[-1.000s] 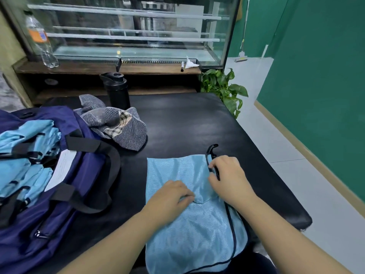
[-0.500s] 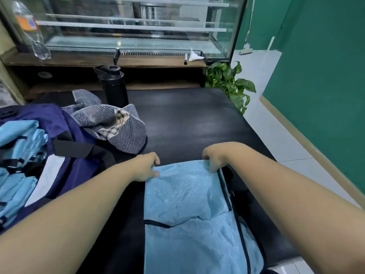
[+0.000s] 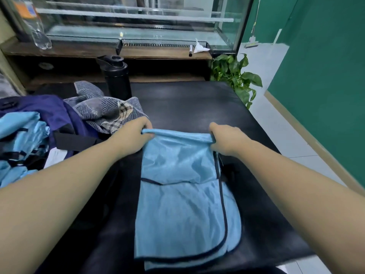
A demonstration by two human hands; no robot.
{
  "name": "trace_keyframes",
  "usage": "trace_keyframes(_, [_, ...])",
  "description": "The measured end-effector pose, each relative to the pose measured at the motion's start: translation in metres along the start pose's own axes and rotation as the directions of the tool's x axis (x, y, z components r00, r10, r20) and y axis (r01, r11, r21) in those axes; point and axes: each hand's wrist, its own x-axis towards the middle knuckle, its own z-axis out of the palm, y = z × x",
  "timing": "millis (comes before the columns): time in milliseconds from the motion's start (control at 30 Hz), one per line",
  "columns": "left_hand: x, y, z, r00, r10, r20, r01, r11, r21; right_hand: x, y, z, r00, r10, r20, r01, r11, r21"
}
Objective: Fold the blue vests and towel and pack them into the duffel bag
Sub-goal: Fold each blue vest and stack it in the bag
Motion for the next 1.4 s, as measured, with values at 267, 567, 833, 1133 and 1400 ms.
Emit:
trace_keyframes(267, [-0.062, -0.006, -0.012, 0.963, 0.229, -0.141, -0.235, 0.972, -0.029, -0.055, -0.005, 0.007, 0.901, -0.221, -0.374, 0.214, 0.975, -0.060])
trace_keyframes(567, [-0.164, -0.032, 0.011, 0.878, 0.456, 0.145, -0.469, 0.880, 0.075, -0.138, 0.004, 0.055, 0.816, -0.444, -0.370, 0.460, 0.887, -0.050])
trace_keyframes(833, [-0.201, -0.042, 0.034, 0.813, 0.506, 0.288, -0.561, 0.814, 0.154, -0.166, 0.004, 0.097, 0.830, -0.519, -0.205, 0.492, 0.854, -0.170])
trace_keyframes(1133, [-0.127, -0.023, 0.041, 0.964, 0.251, 0.091, -0.264, 0.943, 0.203, -0.164, -0.041, 0.119, 0.750, -0.623, -0.222, 0.593, 0.782, -0.191])
trace_keyframes(1400, [-0.092, -0.023, 0.065, 0.994, -0.076, 0.076, 0.063, 0.985, 0.161, -0.153, -0.031, 0.130, 0.649, -0.700, -0.297, 0.664, 0.712, -0.227])
